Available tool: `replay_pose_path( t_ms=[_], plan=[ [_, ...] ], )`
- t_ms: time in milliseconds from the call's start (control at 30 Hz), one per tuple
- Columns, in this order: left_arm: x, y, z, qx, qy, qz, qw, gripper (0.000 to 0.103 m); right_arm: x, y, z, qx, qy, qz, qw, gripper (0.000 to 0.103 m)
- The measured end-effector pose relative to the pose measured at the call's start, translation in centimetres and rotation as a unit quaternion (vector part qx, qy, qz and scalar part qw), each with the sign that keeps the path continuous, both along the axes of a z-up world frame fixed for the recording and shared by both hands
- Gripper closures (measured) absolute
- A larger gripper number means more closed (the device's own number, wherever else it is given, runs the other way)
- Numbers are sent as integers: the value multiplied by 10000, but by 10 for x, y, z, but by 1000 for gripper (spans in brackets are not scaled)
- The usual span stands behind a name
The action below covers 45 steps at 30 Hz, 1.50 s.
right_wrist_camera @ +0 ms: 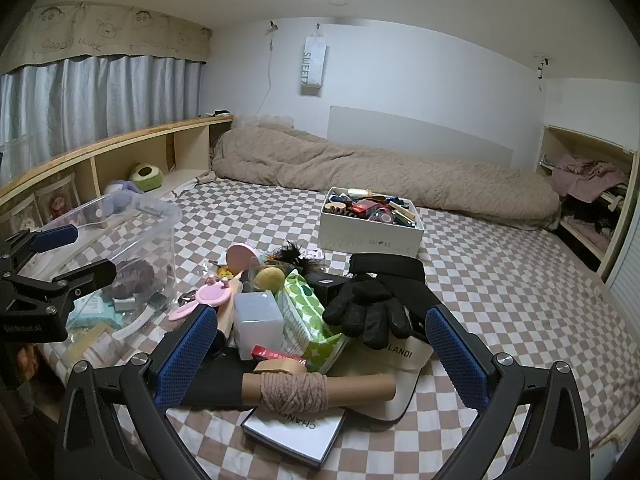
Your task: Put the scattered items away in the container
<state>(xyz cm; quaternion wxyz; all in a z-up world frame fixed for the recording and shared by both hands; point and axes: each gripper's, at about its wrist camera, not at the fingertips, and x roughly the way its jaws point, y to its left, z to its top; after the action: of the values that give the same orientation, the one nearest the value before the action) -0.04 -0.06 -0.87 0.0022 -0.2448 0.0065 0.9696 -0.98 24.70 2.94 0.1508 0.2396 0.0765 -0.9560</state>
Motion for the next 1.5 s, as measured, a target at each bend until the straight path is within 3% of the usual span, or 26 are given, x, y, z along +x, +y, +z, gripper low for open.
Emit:
replay_pose_path(
  t_ms=[567,1000,1300,1500],
  plan=[
    [-2,3,-1,13,-12,54,10000,0,-2,-2,-2,-6,-39,0,10000,0],
    [-3,-6,-5,221,177,119,9995,0,-14,20,-2,-975,-65,-107,9952,0],
    [-16,-5,-32,42,13,-73,10000,0,-22,28,-17,-1481,-24,117,9889,0],
    [-23,5,-62,-266,-148,-303,9991,0,-30,26,-33,-1295,-73,116,9915,0]
  ],
)
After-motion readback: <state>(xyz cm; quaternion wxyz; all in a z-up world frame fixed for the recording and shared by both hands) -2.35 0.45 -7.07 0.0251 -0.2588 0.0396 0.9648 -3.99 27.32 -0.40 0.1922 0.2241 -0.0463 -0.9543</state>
